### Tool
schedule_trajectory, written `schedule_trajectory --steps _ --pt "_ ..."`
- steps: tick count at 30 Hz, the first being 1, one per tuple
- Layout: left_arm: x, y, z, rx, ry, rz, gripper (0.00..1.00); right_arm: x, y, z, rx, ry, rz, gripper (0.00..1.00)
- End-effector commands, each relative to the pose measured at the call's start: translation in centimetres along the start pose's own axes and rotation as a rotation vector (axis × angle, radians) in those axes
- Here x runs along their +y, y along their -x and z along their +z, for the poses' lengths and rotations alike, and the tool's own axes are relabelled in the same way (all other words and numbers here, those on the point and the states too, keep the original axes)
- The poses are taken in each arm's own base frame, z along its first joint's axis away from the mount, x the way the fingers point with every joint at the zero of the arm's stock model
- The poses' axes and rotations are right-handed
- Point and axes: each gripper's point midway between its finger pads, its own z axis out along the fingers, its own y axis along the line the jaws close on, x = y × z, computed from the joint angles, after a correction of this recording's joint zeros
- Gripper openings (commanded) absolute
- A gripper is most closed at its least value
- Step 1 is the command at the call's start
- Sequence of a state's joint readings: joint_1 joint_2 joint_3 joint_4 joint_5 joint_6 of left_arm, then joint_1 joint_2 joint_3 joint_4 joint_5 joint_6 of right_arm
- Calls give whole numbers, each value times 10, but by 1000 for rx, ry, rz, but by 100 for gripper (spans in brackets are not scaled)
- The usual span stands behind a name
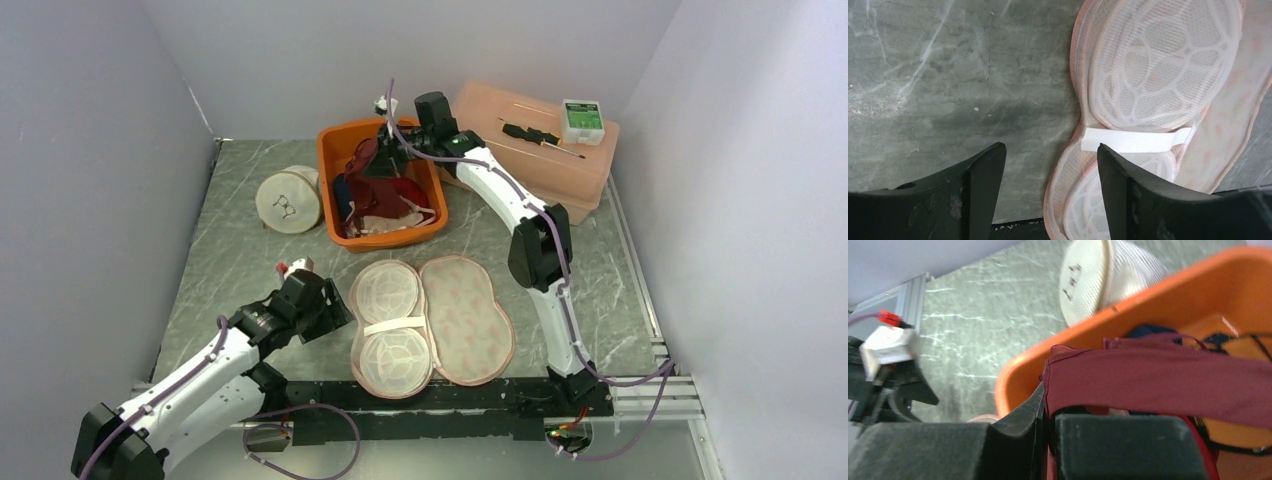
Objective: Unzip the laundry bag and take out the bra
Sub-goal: Place the bra in the bin.
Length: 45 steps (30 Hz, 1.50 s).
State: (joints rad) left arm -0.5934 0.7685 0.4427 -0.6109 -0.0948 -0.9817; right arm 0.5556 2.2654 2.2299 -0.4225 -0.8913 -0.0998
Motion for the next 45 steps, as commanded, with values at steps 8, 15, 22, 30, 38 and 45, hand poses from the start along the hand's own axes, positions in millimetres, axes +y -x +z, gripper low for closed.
schedule_trajectory --steps 8,15,22,30,38,45 --pt "0 2 -2 -22 -10 -1 72 -89 -63 -9 25 -237 206 31" --pt "0 0 0 -18 -15 -6 72 -108 -58 -25 -14 -420 280 62" --pt "-1 0 1 -10 -13 -7 72 -113 -32 -34 -156 -422 502 88" --pt "-1 0 2 -13 -19 -12 72 -132 -33 -35 -199 -477 715 88" --pt "-2 -1 3 -5 -20 -19 72 -145 -50 -19 -152 -461 787 78" --pt "-2 -3 5 1 -20 -27 72 -140 -64 -21 -97 -553 775 85"
